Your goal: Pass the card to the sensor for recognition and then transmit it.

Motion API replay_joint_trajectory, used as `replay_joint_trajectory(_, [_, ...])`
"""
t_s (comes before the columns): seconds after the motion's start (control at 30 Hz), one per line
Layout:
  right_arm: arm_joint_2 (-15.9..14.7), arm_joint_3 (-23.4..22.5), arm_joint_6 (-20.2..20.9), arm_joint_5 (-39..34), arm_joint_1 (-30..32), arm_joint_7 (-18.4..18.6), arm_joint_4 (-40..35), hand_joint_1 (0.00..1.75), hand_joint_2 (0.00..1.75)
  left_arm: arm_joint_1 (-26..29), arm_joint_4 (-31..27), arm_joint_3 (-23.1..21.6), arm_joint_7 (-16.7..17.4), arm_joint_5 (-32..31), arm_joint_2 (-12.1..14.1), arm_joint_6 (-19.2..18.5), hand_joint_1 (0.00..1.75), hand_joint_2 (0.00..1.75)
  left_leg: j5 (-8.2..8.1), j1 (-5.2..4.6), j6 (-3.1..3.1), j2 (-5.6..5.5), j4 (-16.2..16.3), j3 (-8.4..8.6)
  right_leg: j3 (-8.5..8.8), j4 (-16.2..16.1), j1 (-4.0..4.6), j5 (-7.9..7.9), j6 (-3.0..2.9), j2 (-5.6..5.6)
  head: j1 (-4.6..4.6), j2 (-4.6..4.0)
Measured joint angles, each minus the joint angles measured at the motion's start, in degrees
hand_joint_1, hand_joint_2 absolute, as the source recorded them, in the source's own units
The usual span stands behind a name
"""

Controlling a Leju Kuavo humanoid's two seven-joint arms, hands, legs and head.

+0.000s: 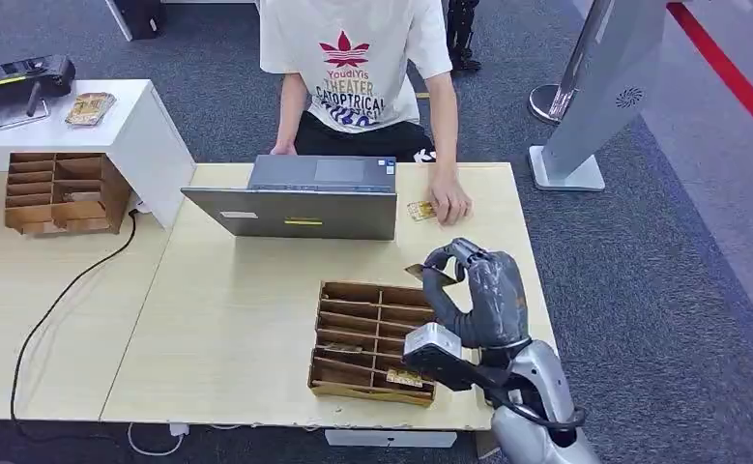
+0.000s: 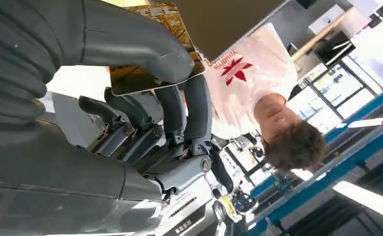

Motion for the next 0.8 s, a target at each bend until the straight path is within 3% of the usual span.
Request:
replay_joint_trajectory(0.47, [0.0,-0.2,-1.0,1.3,-3.0,-0.3,-1.4,1.75,1.75,0.0,0.0,0.0,0.0,-1.4,0.0,-0.2,0.0,0.0,0.01,0.0,0.0,0.0,0.0,0.0,0.02,0.0,0.0,0.01,0.0,0.0,0.0,0.0])
replay_joint_trajectory(0.8, [0.1,0.4,-0.1,1.6,-10.2,0.0,-0.7,1.75,1.75,-0.1,0.0,-0.3,0.0,-3.3,0.0,-0.4,0.0,0.0,0.05,0.0,-0.03,0.0,0.0,0.0,0.02,0.0,0.0,0.02,0.0,0.0,0.0,0.0])
